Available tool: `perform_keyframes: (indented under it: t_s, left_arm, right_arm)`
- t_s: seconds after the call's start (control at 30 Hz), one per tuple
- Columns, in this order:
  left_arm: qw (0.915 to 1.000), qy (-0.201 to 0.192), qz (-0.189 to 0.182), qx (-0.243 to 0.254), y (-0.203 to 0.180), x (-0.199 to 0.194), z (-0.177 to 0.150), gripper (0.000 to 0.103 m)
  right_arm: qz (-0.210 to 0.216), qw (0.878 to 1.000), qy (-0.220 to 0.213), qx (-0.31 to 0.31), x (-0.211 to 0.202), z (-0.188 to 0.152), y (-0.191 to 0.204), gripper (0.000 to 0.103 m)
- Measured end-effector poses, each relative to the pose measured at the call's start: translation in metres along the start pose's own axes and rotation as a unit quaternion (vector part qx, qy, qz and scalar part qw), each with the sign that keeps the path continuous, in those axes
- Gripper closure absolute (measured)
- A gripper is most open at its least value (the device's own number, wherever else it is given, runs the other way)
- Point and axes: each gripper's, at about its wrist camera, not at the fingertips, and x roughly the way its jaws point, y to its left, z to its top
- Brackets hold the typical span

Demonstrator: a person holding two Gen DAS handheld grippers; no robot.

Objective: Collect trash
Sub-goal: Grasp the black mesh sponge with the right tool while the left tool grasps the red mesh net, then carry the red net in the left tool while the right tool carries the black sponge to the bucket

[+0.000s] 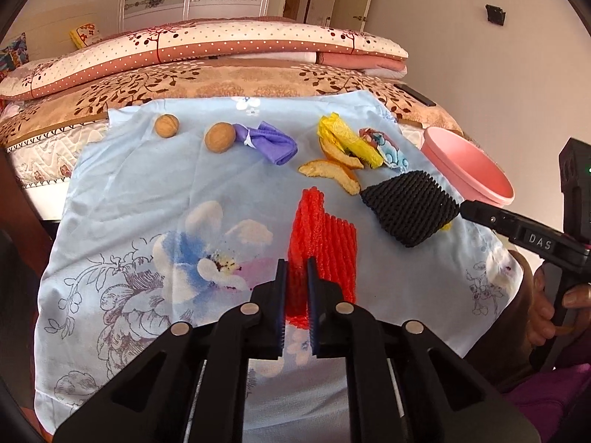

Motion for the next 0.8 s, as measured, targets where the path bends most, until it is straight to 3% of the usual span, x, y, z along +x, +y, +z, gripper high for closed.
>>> perform_keyframes:
  t_s: [0.17, 0.23, 0.3, 0.4, 0.8]
  left_arm:
    - [1.0000, -0.007, -0.003, 0.000, -0.002, -0.001, 0.006, 0.094]
    - [1.0000, -0.008, -0.004, -0.002, -0.003, -0.001, 0.007, 0.094]
    - [1.0000, -0.009, -0.003, -0.001, -0.004, 0.000, 0.007, 0.094]
    - [1.0000, -0.007, -0.003, -0.003, -0.005, 0.001, 0.008, 0.094]
    - [0.9992, -0.038, -0.014, 0.001, -0.021, -0.009, 0.028, 0.094]
  right_arm:
    - [0.009, 1.000, 0.010, 0.004, 0.013, 0.002, -0.001, 0.058]
    - [0.009, 1.000, 0.013, 0.001, 0.016, 0.001, 0.001, 0.063]
    - [0.012, 1.000, 0.016, 0.000, 0.018, 0.001, 0.001, 0.080]
    - [0.015, 1.000, 0.012, -0.001, 0.016, 0.001, 0.000, 0.094]
    - [0.033, 0.998, -0.055, -0.006, -0.026, 0.017, 0.003, 0.098]
